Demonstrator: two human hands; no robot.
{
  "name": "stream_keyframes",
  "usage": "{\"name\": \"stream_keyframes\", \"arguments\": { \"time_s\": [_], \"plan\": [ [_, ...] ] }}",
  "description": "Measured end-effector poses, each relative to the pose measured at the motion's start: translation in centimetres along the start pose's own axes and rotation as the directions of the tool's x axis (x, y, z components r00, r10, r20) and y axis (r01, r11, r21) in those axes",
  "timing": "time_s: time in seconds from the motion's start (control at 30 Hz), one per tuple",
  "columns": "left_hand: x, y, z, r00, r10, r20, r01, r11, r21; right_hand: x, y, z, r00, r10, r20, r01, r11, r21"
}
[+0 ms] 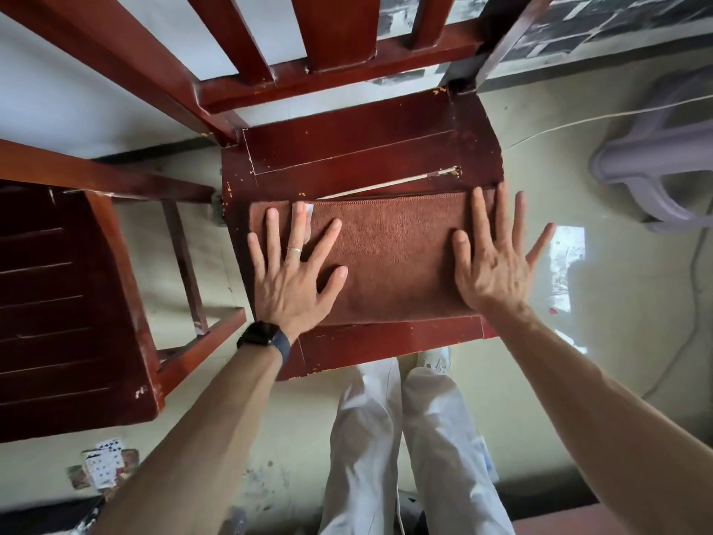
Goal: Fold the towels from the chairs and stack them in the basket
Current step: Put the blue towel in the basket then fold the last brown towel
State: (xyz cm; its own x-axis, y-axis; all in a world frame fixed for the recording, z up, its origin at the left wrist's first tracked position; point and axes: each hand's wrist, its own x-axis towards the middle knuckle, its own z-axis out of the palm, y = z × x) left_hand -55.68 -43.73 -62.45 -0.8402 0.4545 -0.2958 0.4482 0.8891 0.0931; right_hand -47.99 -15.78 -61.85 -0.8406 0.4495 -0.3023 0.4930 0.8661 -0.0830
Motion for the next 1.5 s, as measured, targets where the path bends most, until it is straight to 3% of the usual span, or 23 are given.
{"name": "stream_keyframes", "arguments": {
  "time_s": [0.07,0.17,0.27,0.37,0.43,0.5,0.57,0.63,0.7,0.8,0.87,1.0,1.07,1.23,1.37,1.43,1.5],
  "plan": [
    [3.0,-1.2,-1.3,0.989,0.15,0.009,-0.151,0.987,0.054,-0.9,1.2,-0.5,1.0,0.002,0.011,-0.001,0.999,-0.033],
    [8.6,-1.4,-4.4,0.915,0.401,0.041,-0.403,0.903,0.152,-4.0,2.6,-1.1,0.998,0.005,0.058,0.0,0.996,-0.091],
    [10.9,2.3,-6.7,0.903,0.427,0.048,-0.43,0.892,0.142,-9.1,2.3,-1.3,0.989,0.045,0.143,-0.034,0.996,-0.081],
    [7.8,6.9,-7.0,0.989,0.144,-0.024,-0.145,0.986,-0.086,-12.9,0.9,-2.1,0.988,0.041,0.149,-0.047,0.998,0.035],
    [3.1,9.4,-6.1,0.982,-0.18,-0.066,0.149,0.933,-0.328,-13.6,0.4,-2.4,0.975,0.115,0.192,-0.146,0.977,0.158],
    [-2.0,11.3,-4.5,0.862,-0.507,-0.02,0.424,0.742,-0.519,-13.1,0.1,-2.4,0.926,0.228,0.3,-0.32,0.896,0.307],
    [-6.5,12.5,-3.2,0.645,-0.752,0.135,0.652,0.45,-0.61,-12.6,0.1,-2.1,0.904,0.25,0.348,-0.377,0.85,0.368],
    [-9.7,13.1,-2.4,0.46,-0.81,0.364,0.794,0.191,-0.577,-11.9,0.4,-1.7,0.876,0.243,0.416,-0.416,0.817,0.4],
    [-11.6,13.3,-1.5,0.409,-0.787,0.463,0.823,0.099,-0.559,-11.1,0.4,-1.3,0.842,0.232,0.487,-0.458,0.785,0.418],
    [-12.5,12.7,-0.8,0.474,-0.772,0.424,0.765,0.122,-0.632,-10.0,0.7,-1.0,0.799,0.201,0.567,-0.48,0.781,0.4],
    [-12.4,12.1,-0.7,0.493,-0.753,0.437,0.729,0.084,-0.679,-10.0,1.5,-1.2,0.778,0.193,0.597,-0.524,0.724,0.449],
    [-13.5,10.7,-1.8,0.503,-0.593,0.629,0.712,-0.128,-0.69,-11.8,2.5,-3.1,0.723,0.127,0.679,-0.673,0.352,0.65],
    [-14.9,10.3,-2.8,0.503,-0.501,0.705,0.724,-0.202,-0.66,-13.4,2.8,-4.2,0.692,0.118,0.712,-0.713,0.265,0.649],
    [-19.2,10.5,-5.6,0.519,-0.502,0.692,0.761,-0.098,-0.642,-18.5,3.9,-5.9,0.632,0.205,0.748,-0.764,0.326,0.556],
    [-20.5,10.0,-7.2,0.615,-0.481,0.625,0.7,-0.032,-0.714,-20.2,3.5,-7.3,0.732,0.165,0.661,-0.654,0.442,0.614],
    [-19.4,9.3,-8.3,0.655,-0.425,0.625,0.673,-0.048,-0.738,-19.1,2.7,-8.4,0.751,0.146,0.644,-0.637,0.419,0.648],
    [-17.4,8.0,-9.6,0.668,-0.325,0.67,0.668,-0.135,-0.732,-16.9,2.1,-9.5,0.754,0.12,0.645,-0.643,0.332,0.69]
  ]
}}
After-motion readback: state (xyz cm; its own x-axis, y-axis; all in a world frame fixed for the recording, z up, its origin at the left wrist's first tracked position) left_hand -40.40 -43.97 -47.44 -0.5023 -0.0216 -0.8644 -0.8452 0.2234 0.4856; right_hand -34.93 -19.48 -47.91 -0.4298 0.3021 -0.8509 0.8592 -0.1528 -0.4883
